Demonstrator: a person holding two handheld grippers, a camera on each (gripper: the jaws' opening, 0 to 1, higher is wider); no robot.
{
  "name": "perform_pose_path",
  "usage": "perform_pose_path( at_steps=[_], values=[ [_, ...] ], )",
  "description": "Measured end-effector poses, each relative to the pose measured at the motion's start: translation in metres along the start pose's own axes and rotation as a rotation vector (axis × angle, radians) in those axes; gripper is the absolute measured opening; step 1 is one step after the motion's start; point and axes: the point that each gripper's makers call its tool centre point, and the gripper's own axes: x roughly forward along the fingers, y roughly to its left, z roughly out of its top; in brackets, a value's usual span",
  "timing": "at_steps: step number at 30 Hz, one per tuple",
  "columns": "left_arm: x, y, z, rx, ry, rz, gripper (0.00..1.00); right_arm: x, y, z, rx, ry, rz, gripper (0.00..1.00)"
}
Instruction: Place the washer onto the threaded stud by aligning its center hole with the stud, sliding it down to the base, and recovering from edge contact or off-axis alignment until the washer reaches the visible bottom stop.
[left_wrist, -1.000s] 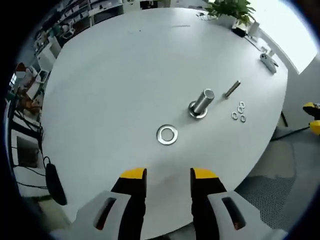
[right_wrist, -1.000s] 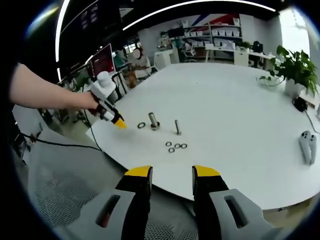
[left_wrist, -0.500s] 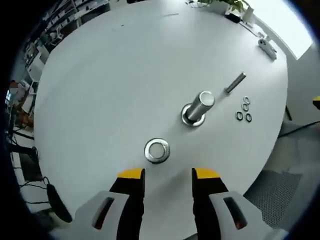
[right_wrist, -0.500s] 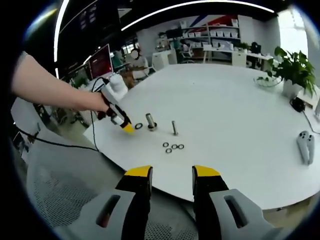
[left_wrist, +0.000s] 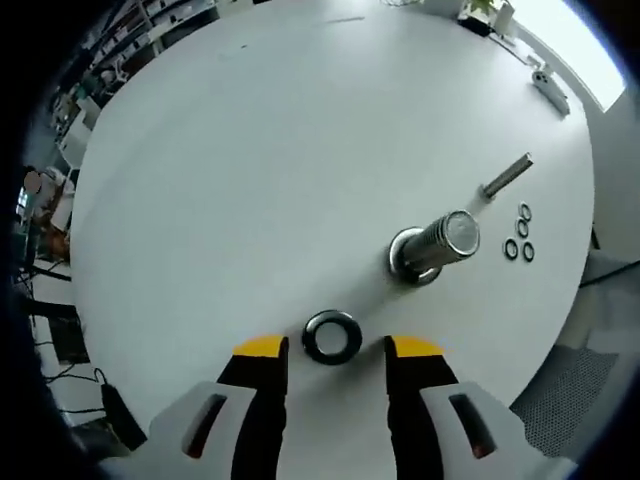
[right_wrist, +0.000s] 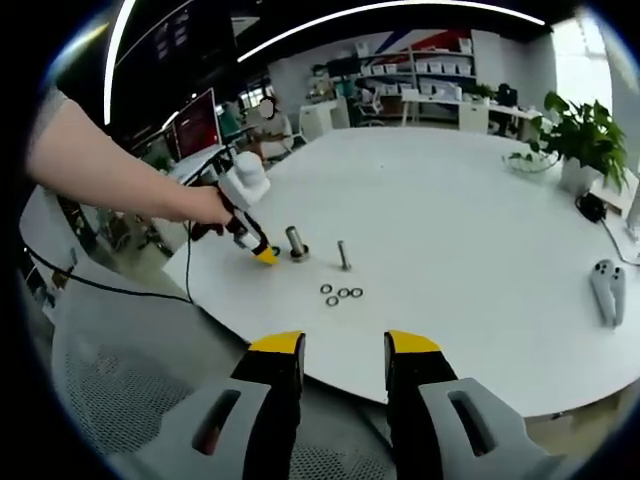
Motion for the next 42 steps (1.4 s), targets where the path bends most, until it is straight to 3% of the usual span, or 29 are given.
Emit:
perform_pose_path(
  at_steps=[4, 8, 11, 23, 36, 42],
  values=[
    [0.001, 0.002, 0.000, 0.009, 0.021, -0.004, 0.36, 0.000, 0.001, -0.001, -0.005, 0.003, 0.001, 0.34],
    [-0.001, 0.002, 0.000, -0.048, 0.009, 0.014, 0.31, 0.000, -0.001, 0.001, 0.002, -0.004, -0.006, 0.34],
    [0.000, -0.001, 0.000, 0.038, 0.046, 0.006, 0.21, 0.000, 0.000, 0.000, -0.002, -0.003, -0.003, 0.34],
    [0.001, -0.001, 0.000, -0.027, 0.052, 0.006, 0.19, 0.000, 0.000, -0.001, -0.005, 0.004, -0.003, 0.34],
    [-0.002, -0.007, -0.006, 0.029, 0.056, -0.012, 0.19, -0.001, -0.003, 0.001, 0.004, -0.006, -0.013, 0.34],
    [-0.004, -0.013, -0.011, 0.092, 0.075, -0.023, 0.18, -0.001, -0.002, 0.001, 0.003, -0.008, -0.010, 0.34]
  ],
)
